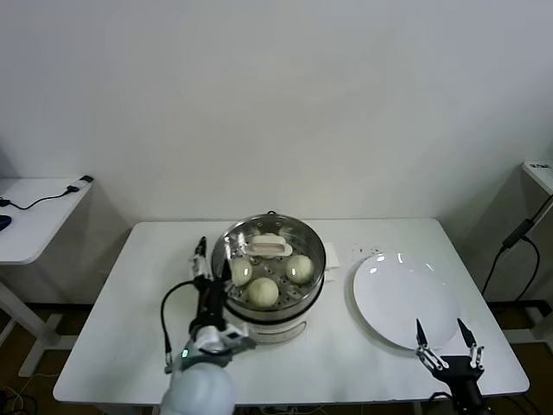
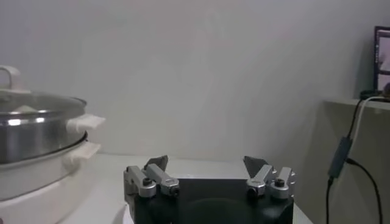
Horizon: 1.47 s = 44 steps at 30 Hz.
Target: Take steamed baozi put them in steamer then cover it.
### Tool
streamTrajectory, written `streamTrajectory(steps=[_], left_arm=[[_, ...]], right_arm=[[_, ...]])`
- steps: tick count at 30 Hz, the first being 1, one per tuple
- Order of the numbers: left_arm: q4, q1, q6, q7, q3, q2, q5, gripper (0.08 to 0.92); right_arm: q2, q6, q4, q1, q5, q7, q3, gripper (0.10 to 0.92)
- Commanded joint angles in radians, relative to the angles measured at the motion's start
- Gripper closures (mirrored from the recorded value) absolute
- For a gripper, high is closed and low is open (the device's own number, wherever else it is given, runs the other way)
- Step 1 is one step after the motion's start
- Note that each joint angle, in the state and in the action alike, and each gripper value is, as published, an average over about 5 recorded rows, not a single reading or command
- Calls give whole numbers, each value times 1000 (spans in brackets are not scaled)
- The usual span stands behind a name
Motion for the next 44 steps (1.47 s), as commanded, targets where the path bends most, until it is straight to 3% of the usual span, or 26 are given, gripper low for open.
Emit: streamTrajectory(steps=[1,5,10,13,17,26,44], left_arm=[[-54,60,-529,-173,-67,42,-216,177],[-59,120,-686,-213,-277,16,-626,177],[-16,168,-727,-115,-573,18,-1154,177],[55,224,-775,-37,-662,53,-1343,177],[116,301,-842,18,-667,78,-1434,177],[243,356,-932,64,-565,50,-1422,177],[230,381,-967,84,-538,32,-1382,177]], right_arm=[[-35,77,-9,27,88,-67,-15,203],[-51,92,-23,34,115,-75,-22,203],[-59,91,-57,37,136,-73,-35,203],[-57,91,-87,42,144,-66,-43,203],[-55,90,-112,43,157,-52,-49,203],[-60,79,-119,31,184,-27,-47,203],[-60,80,-114,22,182,-28,-47,203]])
